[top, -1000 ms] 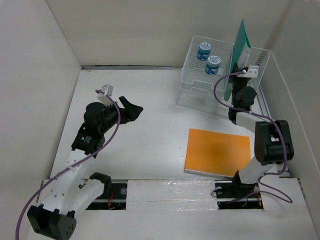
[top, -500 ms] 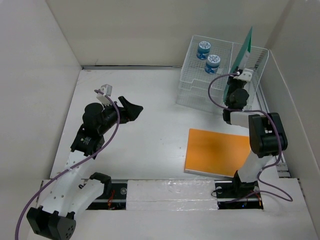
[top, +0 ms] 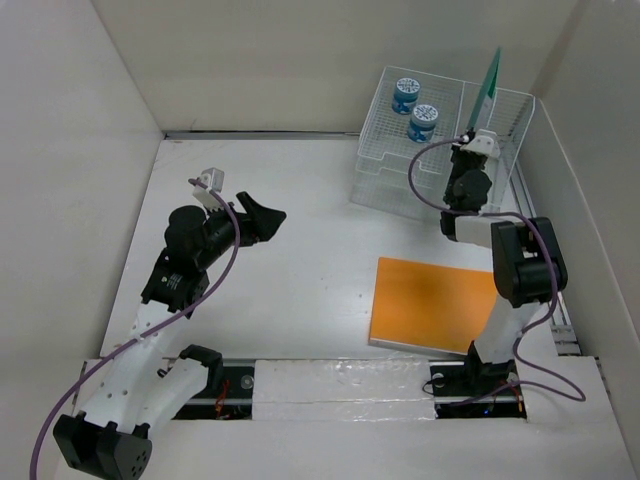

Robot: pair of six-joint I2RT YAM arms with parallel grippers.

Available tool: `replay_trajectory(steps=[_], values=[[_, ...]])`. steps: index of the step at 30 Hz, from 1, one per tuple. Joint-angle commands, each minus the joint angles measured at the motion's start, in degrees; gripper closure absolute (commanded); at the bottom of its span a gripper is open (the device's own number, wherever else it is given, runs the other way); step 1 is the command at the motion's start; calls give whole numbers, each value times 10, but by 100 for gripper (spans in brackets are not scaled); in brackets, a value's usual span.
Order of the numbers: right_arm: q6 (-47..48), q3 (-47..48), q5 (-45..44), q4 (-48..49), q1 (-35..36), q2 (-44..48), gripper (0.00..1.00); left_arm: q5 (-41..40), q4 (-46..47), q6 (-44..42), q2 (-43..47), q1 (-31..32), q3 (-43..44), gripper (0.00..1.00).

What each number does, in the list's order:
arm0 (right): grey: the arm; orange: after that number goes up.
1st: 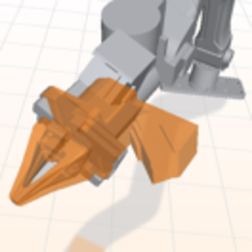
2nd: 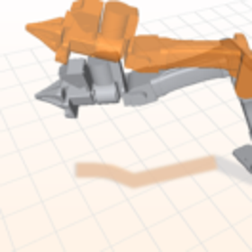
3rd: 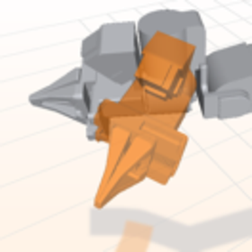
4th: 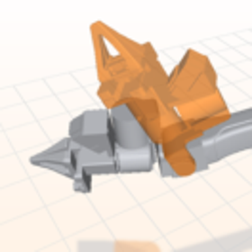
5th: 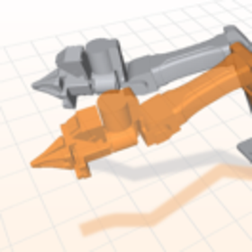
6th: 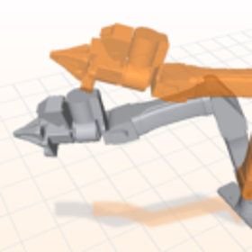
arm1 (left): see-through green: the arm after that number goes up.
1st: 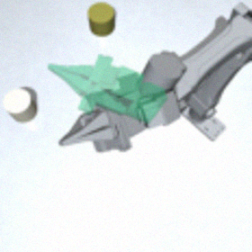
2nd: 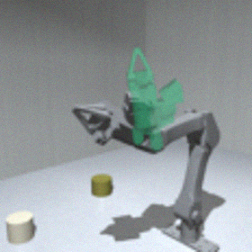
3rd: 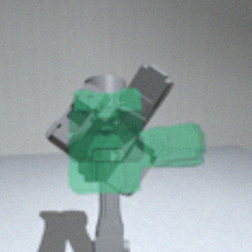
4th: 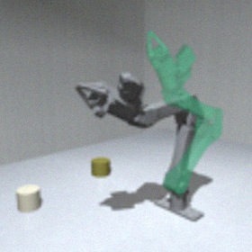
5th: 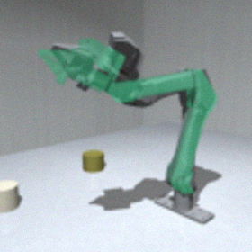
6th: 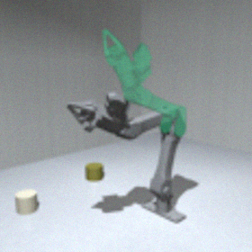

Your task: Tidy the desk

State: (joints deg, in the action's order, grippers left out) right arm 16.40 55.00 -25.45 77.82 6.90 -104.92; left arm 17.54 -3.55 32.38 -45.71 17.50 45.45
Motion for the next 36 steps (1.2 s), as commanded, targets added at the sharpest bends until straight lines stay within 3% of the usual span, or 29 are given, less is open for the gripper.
replay_trajectory(steps=[1,5,7,8,11,17,19,20,23,27,28,32,35,36], values=[[12,32,26,260,8,-12,100,2,32,-9,5,-4,-5,29],[8,-4,4,241,21,-3,99,4,32,-9,3,-4,-4,29],[8,-37,-31,237,29,11,92,6,32,-7,3,-10,-3,29],[6,-47,-42,235,36,19,76,7,31,-7,1,-10,-3,29],[-11,-83,-66,205,51,51,52,17,31,-7,-1,-10,-4,29],[-59,-93,-92,106,71,85,22,14,22,-9,17,-10,-8,29],[-59,-100,-108,88,79,114,17,18,23,-8,22,-10,-10,29],[-76,-103,-104,27,79,158,6,21,22,-7,26,-10,-9,29],[-110,-90,-92,-59,66,190,0,26,22,-7,26,-10,-10,29],[-163,-45,-55,-214,37,263,0,33,27,-4,31,-10,-11,29],[-185,-28,-48,-289,32,270,0,34,28,-4,32,-10,-12,29],[-212,46,-41,-436,19,291,0,36,29,-2,37,-10,-11,29],[-240,156,25,-629,-14,277,0,33,30,-3,41,-10,-11,29],[-246,234,56,-691,-21,266,0,32,30,-3,43,-10,-8,29]])
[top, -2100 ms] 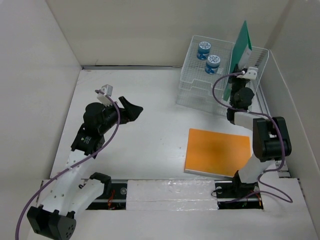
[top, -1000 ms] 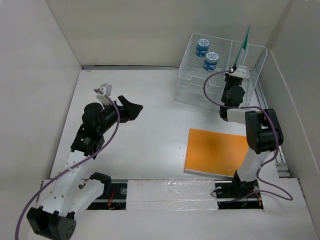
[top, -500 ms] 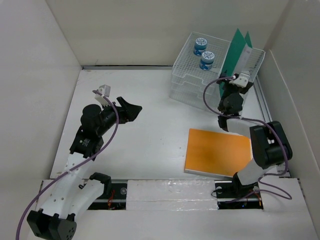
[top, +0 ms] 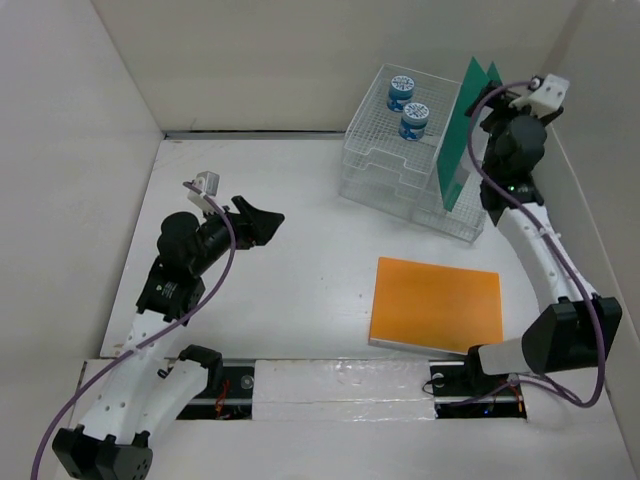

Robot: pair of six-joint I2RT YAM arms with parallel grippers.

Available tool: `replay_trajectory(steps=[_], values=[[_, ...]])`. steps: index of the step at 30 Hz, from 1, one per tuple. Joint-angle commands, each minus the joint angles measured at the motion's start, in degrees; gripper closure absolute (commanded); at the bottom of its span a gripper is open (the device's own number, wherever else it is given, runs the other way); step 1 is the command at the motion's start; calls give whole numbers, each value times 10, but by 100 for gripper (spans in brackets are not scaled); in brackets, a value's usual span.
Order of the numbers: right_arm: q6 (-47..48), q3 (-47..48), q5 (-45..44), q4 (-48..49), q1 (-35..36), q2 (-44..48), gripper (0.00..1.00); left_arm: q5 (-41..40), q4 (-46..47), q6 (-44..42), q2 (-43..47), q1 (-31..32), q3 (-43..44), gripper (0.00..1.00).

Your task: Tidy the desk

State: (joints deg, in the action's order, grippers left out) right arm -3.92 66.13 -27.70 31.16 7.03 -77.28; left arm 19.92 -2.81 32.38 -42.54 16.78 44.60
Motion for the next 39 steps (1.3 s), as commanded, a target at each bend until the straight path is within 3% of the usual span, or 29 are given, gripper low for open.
replay_trajectory(steps=[1,4,6,9,14,22,25,27,29,31,33,35,36,38,39], values=[[-44,158,85,-335,-23,-23,0,6,23,-3,11,-3,1,29],[-57,260,49,-472,-35,-67,0,3,20,-4,14,-3,4,29],[-57,268,102,-475,-55,-70,0,5,20,-4,11,-3,4,29],[-58,365,173,-548,-87,-117,0,6,17,-6,12,-3,4,29],[-34,499,162,-651,-87,-189,0,4,14,-7,15,-3,4,29],[-35,566,221,-688,-105,-253,0,3,12,-8,15,-3,1,29],[-34,534,210,-670,-105,-251,0,2,12,-8,15,-3,2,29],[-35,511,208,-650,-105,-244,6,3,13,-8,15,-3,2,29],[-35,507,213,-645,-105,-247,19,4,12,-8,14,-3,1,29],[-35,513,209,-646,-105,-256,35,5,11,-8,14,-3,0,29],[-34,517,204,-649,-105,-266,61,4,11,-8,15,-3,1,29],[-34,512,200,-649,-105,-269,75,4,11,-8,15,-3,1,29],[-32,505,193,-646,-105,-264,87,4,11,-9,15,-3,1,29],[-30,488,180,-625,-105,-253,100,5,11,-9,15,-3,1,29],[-30,460,167,-615,-105,-246,100,6,11,-9,15,-3,2,29]])
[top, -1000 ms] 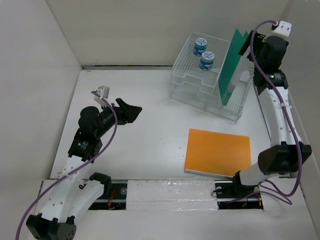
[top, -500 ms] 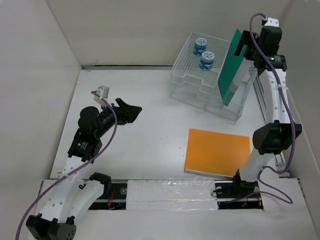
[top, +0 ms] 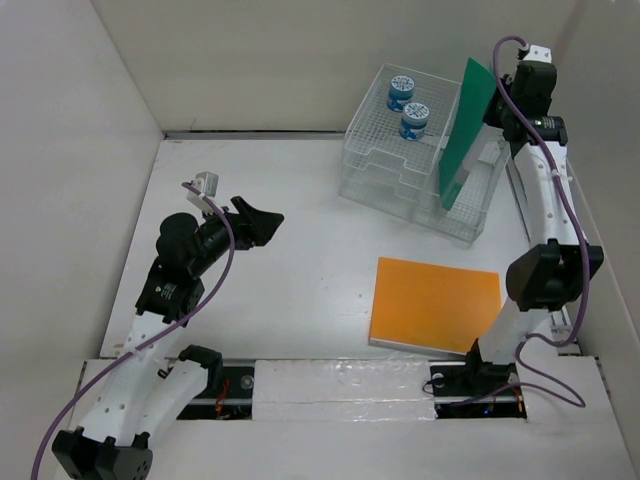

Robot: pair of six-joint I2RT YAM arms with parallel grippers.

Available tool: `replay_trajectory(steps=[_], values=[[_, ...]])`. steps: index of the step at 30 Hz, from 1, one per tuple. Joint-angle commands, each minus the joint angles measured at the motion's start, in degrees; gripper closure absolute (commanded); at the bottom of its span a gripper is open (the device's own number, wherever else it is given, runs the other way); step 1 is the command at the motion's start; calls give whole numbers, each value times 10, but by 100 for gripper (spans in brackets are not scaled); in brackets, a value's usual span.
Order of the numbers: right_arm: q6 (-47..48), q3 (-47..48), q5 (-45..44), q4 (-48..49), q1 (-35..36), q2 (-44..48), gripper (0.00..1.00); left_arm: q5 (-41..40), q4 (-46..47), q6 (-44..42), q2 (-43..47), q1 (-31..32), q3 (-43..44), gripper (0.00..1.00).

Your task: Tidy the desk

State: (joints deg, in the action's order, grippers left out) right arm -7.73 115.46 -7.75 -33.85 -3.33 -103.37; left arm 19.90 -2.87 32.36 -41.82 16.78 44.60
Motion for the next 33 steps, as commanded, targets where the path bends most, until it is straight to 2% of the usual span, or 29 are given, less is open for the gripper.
replay_trajectory(steps=[1,3,6,9,11,14,17,27,33], values=[[9,-44,-36,59,-2,36,100,5,12,-9,9,-3,1,29],[10,-84,-44,85,-2,59,100,5,12,-9,10,-3,1,29],[30,-161,-53,197,22,136,100,6,14,-8,11,-3,1,29],[53,-270,-75,364,50,216,100,8,13,-7,13,-3,1,29],[66,-335,-91,420,63,252,100,7,12,-7,15,-3,0,29],[88,-392,-103,506,69,272,100,6,10,-7,16,-3,-1,29],[99,-406,-124,587,80,267,100,5,12,-7,16,-3,0,29],[101,-475,-164,705,105,244,100,3,10,-10,14,-3,0,29],[93,-516,-211,728,123,237,100,6,11,-9,10,-3,2,29]])
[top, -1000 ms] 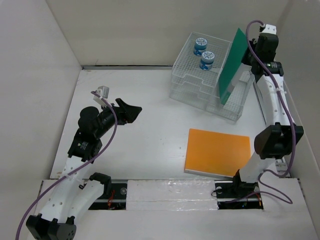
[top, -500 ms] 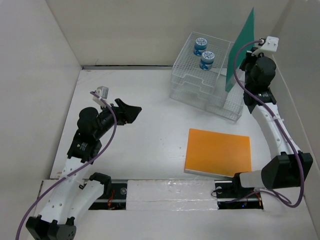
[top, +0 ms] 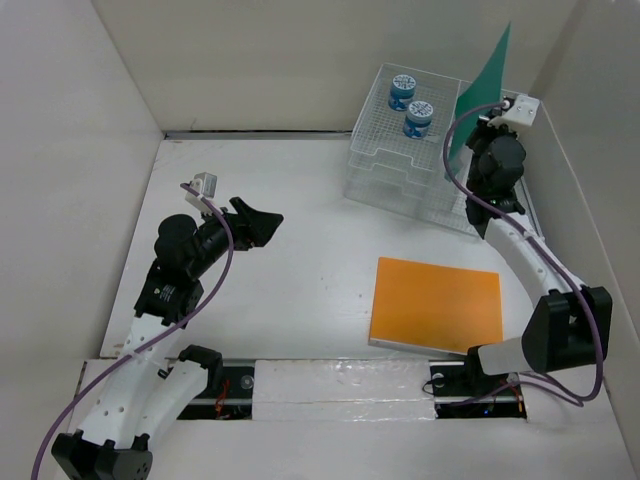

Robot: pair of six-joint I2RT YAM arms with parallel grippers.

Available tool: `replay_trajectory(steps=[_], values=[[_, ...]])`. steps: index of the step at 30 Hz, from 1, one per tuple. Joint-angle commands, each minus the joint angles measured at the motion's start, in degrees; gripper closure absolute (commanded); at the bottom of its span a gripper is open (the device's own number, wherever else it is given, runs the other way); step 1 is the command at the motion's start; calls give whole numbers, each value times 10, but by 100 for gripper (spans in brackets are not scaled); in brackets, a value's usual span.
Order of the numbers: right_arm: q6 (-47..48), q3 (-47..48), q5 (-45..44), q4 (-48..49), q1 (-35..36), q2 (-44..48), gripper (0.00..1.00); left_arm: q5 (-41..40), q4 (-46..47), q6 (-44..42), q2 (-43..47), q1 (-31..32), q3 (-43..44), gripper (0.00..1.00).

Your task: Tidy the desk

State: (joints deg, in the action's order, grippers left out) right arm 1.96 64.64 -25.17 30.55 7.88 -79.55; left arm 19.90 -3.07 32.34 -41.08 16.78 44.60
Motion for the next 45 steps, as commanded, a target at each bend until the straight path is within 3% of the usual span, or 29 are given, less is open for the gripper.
replay_trajectory(steps=[1,13,30,32,33,34,35,37,38,39,40,43,45], values=[[-9,-17,-44,83,11,-3,100,6,12,-9,4,-3,1,29],[-19,-100,-86,85,48,58,100,11,15,-7,7,-3,0,29],[-110,65,46,-157,-23,-108,97,9,17,-5,10,-3,-2,29],[-122,74,41,-174,-23,-112,86,12,19,-4,7,-3,-2,29],[-125,74,43,-175,-23,-108,76,15,21,-4,7,-3,-4,29],[-133,74,49,-179,-30,-105,64,17,20,-7,0,-3,-3,30],[-139,76,59,-186,-30,-102,41,22,19,-9,-7,3,-4,32],[-153,90,85,-216,-37,-87,27,29,5,-22,-44,10,4,37],[-157,94,93,-232,-37,-78,13,26,-19,-26,-64,16,17,37],[-159,101,97,-241,-37,-69,6,23,-32,-32,-81,25,25,38],[-165,105,97,-251,-42,-48,1,29,-40,-42,-117,31,30,38],[-172,117,104,-288,-42,-19,0,78,-50,-47,-172,44,33,40],[-174,118,115,-304,-47,11,0,32,-73,-54,-192,95,49,40]])
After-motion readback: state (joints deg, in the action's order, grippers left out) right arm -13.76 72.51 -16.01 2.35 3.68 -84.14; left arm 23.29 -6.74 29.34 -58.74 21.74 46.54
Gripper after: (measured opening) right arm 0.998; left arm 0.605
